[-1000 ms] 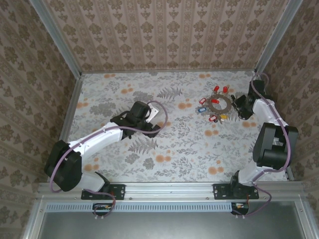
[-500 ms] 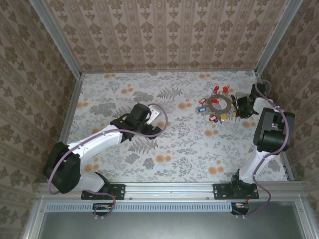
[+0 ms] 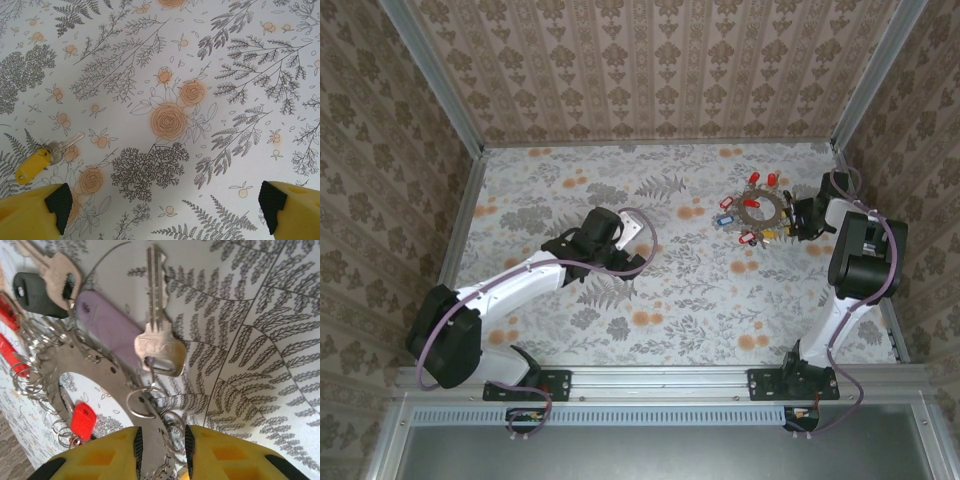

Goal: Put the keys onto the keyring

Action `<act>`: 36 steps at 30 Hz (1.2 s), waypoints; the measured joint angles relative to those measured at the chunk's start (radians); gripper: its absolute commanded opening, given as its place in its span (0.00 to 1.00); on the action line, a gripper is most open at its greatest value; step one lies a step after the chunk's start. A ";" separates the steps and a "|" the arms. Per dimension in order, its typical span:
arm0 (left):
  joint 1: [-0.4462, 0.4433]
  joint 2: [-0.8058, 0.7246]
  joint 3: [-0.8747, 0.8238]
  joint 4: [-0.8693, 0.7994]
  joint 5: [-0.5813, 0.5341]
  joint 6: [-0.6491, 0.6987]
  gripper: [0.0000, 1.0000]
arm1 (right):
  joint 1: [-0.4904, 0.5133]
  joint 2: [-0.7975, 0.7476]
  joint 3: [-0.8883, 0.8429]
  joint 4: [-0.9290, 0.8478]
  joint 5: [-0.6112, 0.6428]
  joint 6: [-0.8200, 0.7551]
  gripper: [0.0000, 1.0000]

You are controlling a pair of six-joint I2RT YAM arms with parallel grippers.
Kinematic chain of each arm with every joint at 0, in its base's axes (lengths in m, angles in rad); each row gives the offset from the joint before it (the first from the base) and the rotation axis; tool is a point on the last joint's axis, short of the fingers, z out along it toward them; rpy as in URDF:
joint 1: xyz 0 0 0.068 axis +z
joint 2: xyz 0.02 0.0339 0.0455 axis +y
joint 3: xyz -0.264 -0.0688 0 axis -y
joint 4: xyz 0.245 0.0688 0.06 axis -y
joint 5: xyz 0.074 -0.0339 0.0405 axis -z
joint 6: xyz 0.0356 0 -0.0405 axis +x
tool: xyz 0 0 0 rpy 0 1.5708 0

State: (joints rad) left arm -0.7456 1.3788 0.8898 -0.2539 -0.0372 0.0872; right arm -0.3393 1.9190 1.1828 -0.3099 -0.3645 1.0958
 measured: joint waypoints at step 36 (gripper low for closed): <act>0.000 -0.074 -0.063 0.068 0.008 0.000 1.00 | 0.035 -0.031 -0.056 0.090 -0.033 0.027 0.00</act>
State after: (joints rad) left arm -0.7460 1.3052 0.8268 -0.1856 -0.0296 0.0872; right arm -0.3038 1.8885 1.1263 -0.2199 -0.3977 1.1225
